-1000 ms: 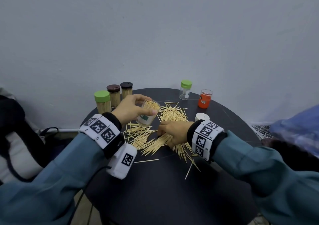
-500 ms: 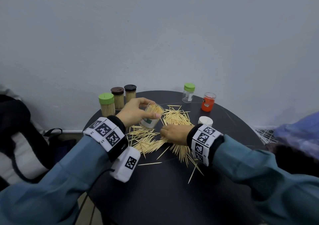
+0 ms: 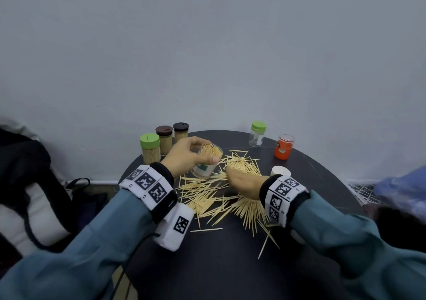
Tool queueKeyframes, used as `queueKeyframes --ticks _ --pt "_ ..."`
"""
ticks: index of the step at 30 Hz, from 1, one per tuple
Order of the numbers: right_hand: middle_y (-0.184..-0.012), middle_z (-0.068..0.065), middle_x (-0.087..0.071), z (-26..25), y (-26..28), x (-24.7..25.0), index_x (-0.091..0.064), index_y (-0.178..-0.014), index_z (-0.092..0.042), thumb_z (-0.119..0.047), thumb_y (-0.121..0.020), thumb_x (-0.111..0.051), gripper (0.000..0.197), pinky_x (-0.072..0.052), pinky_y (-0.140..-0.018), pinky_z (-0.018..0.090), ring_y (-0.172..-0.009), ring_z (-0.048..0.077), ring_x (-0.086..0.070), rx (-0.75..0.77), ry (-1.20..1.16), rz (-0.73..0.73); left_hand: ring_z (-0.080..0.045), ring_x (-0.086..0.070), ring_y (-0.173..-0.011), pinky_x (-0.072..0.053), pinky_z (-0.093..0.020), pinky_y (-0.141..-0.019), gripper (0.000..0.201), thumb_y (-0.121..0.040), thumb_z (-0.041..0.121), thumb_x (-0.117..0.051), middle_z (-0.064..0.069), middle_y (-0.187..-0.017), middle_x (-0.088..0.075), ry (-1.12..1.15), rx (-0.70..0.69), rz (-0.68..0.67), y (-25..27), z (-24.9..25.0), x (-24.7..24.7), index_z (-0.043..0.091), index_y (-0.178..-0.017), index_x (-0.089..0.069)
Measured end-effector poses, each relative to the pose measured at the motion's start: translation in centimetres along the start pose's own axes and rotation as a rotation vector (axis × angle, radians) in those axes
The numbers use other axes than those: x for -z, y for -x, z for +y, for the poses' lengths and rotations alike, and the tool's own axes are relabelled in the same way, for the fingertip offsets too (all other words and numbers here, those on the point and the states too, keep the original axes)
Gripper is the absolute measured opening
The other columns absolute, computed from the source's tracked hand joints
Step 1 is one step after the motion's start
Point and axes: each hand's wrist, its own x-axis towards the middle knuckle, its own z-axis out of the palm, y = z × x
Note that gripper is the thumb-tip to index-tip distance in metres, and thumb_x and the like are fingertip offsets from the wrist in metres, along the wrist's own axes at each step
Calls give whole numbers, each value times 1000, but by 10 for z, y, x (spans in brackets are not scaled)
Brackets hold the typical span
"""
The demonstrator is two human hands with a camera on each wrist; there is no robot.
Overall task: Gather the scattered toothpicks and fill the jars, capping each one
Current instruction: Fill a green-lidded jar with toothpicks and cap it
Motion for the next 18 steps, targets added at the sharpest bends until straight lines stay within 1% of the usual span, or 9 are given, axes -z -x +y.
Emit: queueKeyframes --ticks 2,3,4,6,8,11,14,16,18 --pt "-90 6 -57 2 -7 0 -51 -92 -12 -31 -102 -7 49 -39 -92 34 -80 16 -48 -54 -192 65 -4 -53 -94 -46 -32 -88 54 -72 19 -78 11 -98 -58 17 -12 19 0 2 2 15 -122 -56" --pt "-73 2 -50 2 -11 0 -45 -75 -15 -35 -102 -4 53 -41 -83 32 -67 14 -42 -102 -280 103 -7 -55 -97 -47 -31 -87 55 -72 19 -79 7 -102 -60 32 -24 38 0 2 4 15 -121 -57" --pt "-66 0 -43 3 -15 1 -39 -69 -16 -34 -102 -5 51 -39 -73 29 -61 13 -37 -125 -351 139 -11 -56 -100 -48 -32 -88 55 -71 19 -79 3 -106 -61 49 -36 64 0 3 6 15 -121 -57" --pt "-65 -2 -38 4 -19 4 -36 -73 -17 -24 -103 -13 38 -34 -62 25 -58 11 -33 -95 -500 216 -15 -58 -103 -50 -33 -90 55 -70 19 -79 -2 -110 -63 96 -56 110 0 5 11 15 -120 -57" --pt "-69 -2 -38 7 -21 10 -38 -87 -14 -13 -102 -19 24 -33 -55 18 -59 8 -33 -36 -659 297 -12 -59 -99 -50 -29 -86 55 -69 18 -79 1 -107 -64 129 -58 119 -1 5 15 15 -120 -57" --pt "-72 -2 -39 10 -22 21 -40 -103 -8 -1 -99 -23 19 -35 -58 16 -62 7 -36 35 -753 423 -3 -56 -90 -48 -19 -75 52 -70 17 -79 6 -100 -61 118 -51 91 -1 3 13 17 -117 -57" --pt "-73 -2 -39 5 -21 35 -38 -107 -7 0 -100 -24 17 -38 -58 14 -62 7 -38 74 -894 506 -6 -57 -93 -45 -16 -69 51 -71 15 -79 5 -100 -61 102 -35 66 -1 0 9 15 -116 -58" --pt "-73 -2 -40 -1 -19 45 -35 -106 -8 -5 -101 -23 14 -40 -56 11 -63 7 -39 106 -1001 565 -10 -57 -98 -45 -18 -71 53 -70 16 -80 4 -102 -62 77 -25 38 -2 -2 6 14 -118 -58" --pt "-73 -2 -39 -9 -18 54 -36 -102 -11 -7 -102 -22 14 -41 -59 13 -63 8 -38 162 -1107 624 -8 -56 -98 -44 -20 -74 54 -70 19 -80 8 -100 -60 52 -19 16 -2 -3 3 14 -119 -58"
